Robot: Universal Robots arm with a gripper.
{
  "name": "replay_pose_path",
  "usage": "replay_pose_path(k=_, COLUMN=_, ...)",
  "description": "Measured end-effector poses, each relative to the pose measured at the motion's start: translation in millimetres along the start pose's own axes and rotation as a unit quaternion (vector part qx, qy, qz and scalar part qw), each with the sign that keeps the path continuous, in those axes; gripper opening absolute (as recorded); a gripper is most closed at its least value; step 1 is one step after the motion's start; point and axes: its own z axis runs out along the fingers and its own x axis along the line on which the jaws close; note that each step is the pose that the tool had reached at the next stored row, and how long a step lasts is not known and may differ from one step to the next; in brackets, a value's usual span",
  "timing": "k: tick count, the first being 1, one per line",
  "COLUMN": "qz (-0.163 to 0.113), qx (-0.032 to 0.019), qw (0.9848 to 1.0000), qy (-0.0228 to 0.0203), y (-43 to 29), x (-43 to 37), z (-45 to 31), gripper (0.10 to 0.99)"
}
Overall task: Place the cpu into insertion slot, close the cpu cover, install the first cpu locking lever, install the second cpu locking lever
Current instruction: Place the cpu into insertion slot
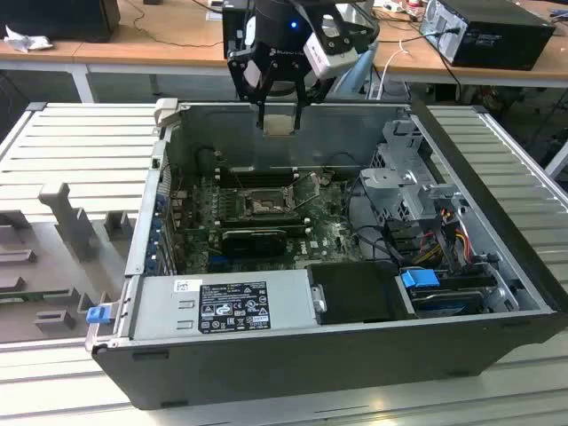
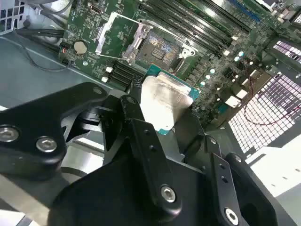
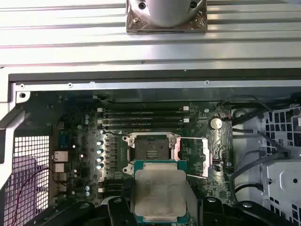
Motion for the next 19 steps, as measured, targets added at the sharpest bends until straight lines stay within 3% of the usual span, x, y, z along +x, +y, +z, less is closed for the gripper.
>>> replay_pose_path(k=2, qz=0.042, qx=-0.0008, qw=0.9991, qy=-0.0037, y=0.0, x=-0.2, z=0.1, gripper=0.525)
replay_pose_path(k=6, qz=0.049, qx=-0.0006, qw=0.9988, qy=-0.0043, y=-0.1, x=-0.5, z=0.8, gripper=0.525)
replay_pose_path(k=10, qz=0.082, qx=-0.0014, qw=0.9966, qy=-0.0073, y=-0.1, x=-0.5, z=1.1, gripper=0.525)
replay_pose_path(k=17, qz=0.113, qx=-0.002, qw=0.9936, qy=-0.0101, y=-0.2, x=-0.5, z=1.6, gripper=0.525)
replay_pose_path(k=19, qz=0.127, qx=-0.0022, qw=0.9918, qy=-0.0114, y=-0.2, x=-0.5, z=2.1, gripper=0.525)
